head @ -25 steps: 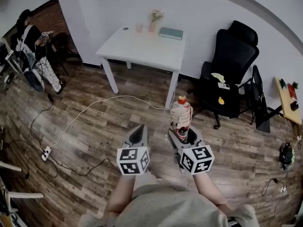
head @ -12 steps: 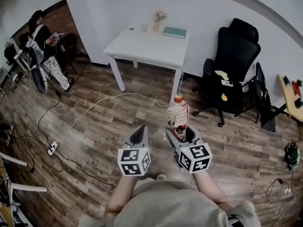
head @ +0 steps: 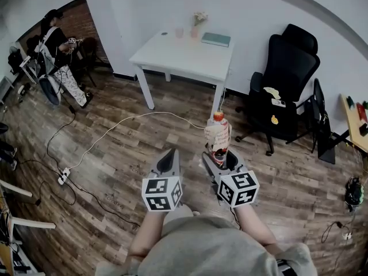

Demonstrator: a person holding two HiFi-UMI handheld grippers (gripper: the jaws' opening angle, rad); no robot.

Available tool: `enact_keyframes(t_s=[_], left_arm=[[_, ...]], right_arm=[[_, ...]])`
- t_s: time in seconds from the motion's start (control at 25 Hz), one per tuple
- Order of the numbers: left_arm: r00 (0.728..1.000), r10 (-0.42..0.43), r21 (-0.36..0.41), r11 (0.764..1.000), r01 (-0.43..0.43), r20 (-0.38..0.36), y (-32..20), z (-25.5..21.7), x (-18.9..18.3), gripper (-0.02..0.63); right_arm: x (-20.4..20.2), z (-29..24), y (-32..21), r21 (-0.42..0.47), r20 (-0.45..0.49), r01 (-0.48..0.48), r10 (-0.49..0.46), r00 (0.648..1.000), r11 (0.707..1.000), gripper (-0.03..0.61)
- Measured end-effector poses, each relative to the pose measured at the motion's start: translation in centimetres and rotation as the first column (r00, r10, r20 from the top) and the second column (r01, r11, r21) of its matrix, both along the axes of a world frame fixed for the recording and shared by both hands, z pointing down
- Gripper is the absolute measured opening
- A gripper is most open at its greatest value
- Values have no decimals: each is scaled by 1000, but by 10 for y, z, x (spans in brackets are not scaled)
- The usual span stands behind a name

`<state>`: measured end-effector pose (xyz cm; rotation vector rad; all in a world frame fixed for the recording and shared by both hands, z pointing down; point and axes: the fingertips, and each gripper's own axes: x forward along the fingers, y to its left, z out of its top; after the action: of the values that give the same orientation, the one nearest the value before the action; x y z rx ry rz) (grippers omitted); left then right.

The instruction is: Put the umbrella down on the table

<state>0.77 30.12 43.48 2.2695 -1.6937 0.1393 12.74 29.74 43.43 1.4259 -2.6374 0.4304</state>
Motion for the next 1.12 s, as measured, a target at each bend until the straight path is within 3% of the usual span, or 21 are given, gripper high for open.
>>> enact_keyframes(t_s=[0.4, 1.12], left_arm=[[1000, -26, 3, 1000, 26, -8, -29, 0, -15, 8], [1000, 4, 10, 1000, -4, 1, -147, 10, -38, 8]], right_arm=[[-11, 0, -33, -10, 10, 10, -10, 1000, 1000, 273], [-27, 7, -150, -13, 23, -44, 45, 999, 999, 273]])
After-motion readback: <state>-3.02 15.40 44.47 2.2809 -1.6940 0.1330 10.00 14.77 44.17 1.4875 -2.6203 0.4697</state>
